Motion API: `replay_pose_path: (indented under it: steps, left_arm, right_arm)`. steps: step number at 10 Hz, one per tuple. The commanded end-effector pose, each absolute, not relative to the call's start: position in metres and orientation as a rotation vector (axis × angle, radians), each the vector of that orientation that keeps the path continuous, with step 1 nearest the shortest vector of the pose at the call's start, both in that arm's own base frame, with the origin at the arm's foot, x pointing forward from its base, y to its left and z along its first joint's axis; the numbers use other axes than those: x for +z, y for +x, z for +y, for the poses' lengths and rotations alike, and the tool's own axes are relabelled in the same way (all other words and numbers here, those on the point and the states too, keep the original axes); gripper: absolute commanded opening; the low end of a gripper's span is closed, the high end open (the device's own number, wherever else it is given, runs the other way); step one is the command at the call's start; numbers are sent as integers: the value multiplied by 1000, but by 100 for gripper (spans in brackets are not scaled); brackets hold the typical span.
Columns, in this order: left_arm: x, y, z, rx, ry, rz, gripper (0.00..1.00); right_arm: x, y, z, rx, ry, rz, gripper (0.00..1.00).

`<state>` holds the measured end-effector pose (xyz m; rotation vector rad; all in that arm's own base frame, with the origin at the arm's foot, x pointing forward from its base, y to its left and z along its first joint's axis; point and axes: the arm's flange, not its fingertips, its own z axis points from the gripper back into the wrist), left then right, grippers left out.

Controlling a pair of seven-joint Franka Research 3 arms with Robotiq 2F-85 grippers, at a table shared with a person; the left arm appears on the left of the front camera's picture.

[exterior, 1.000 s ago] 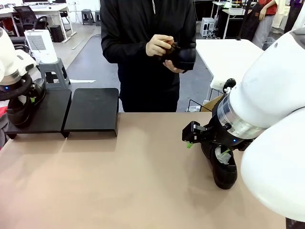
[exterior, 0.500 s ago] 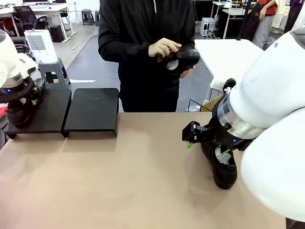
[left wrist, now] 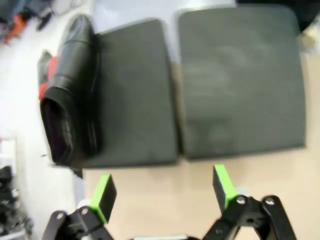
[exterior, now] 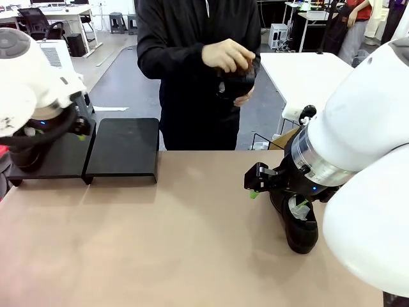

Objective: Organize the shoes by placing them on the stand.
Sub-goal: Pick up one Shoe and place it in the middle of the table.

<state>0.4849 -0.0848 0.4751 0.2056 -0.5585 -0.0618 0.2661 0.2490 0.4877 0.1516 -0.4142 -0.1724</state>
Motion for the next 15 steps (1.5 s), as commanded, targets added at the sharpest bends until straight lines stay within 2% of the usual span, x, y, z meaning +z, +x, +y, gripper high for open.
replay_pose_path:
  steps: [1, 3, 4, 5, 6, 8, 9, 12, 15]
  left_arm:
    - [487, 436, -99, -142, 38, -318, 100]
    - [493, 412, -107, -227, -42, -183, 100]
    - [498, 406, -108, -263, -95, -167, 100]
    - [498, 411, -103, -248, -68, -219, 100]
    - [477, 399, -136, -261, -95, -203, 100]
    - [477, 399, -136, -261, -95, -203, 100]
    - [477, 399, -136, -261, -95, -203, 100]
    - [477, 399, -136, -261, -95, -203, 100]
    - [477, 399, -136, -261, -95, -203, 100]
  right_arm:
    - [488, 266, 249, -172, 152, -414, 100]
    - [464, 256, 252, -86, 44, -262, 100]
    - [455, 245, 245, -59, -8, -213, 100]
    - [447, 239, 231, 2, -65, -138, 100]
    - [458, 254, 252, -121, 36, -275, 100]
    - [458, 254, 252, -121, 36, -275, 100]
    - [452, 249, 248, -90, -8, -220, 100]
    - [475, 331, 200, -78, -122, -207, 100]
    - [462, 387, 188, -37, -62, -109, 100]
